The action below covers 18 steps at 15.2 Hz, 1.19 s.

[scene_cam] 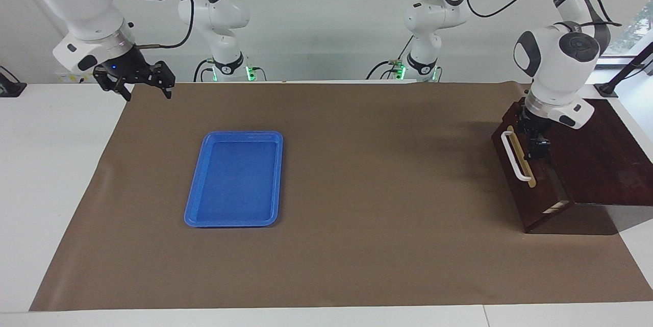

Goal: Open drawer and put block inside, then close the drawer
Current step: 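Push the drawer shut with the left gripper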

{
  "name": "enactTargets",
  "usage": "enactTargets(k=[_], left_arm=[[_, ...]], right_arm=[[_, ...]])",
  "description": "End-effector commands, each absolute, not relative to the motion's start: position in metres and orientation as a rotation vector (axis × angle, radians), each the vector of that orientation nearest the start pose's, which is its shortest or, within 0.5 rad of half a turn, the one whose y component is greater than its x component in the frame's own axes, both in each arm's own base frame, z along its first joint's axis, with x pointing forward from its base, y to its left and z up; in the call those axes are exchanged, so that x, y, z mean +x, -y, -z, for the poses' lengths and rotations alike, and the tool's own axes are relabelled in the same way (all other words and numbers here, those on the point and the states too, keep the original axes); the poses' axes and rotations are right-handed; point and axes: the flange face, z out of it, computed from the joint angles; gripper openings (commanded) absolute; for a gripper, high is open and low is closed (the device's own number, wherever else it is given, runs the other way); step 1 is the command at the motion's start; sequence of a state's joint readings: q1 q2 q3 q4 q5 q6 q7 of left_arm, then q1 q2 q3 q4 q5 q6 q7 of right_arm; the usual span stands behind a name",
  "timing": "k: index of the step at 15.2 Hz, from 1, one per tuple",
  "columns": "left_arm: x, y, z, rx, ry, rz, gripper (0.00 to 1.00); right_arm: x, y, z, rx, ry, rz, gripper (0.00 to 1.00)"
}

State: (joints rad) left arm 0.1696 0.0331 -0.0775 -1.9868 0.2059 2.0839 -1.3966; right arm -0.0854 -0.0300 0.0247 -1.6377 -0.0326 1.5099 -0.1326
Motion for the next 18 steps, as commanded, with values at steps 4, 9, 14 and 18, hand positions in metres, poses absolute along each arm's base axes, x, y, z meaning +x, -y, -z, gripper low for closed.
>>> enactTargets(k=[4,9,14,18], left_arm=[[0.564,-0.081,-0.451,-2.325,1.903,0.26,1.0],[0.564,-0.046,-0.47,-2.388,1.81,0.229,1.0],[0.542,-0.004,-0.53,-2.757,1.496,0.092,1.0],[0.528,0.014,-0.559,-2.962,1.035,0.028,1.0]], right_arm=[[0.529,0.037,-0.607,-3.175,0.091,-0.175,1.0],[0.529,0.037,-0.607,-3.175,0.088,-0.175,1.0],[0.529,0.038,-0.607,-3.175,0.086,-0.175,1.0],[0.529,0.038,-0.607,-3.175,0.088,-0.175,1.0]])
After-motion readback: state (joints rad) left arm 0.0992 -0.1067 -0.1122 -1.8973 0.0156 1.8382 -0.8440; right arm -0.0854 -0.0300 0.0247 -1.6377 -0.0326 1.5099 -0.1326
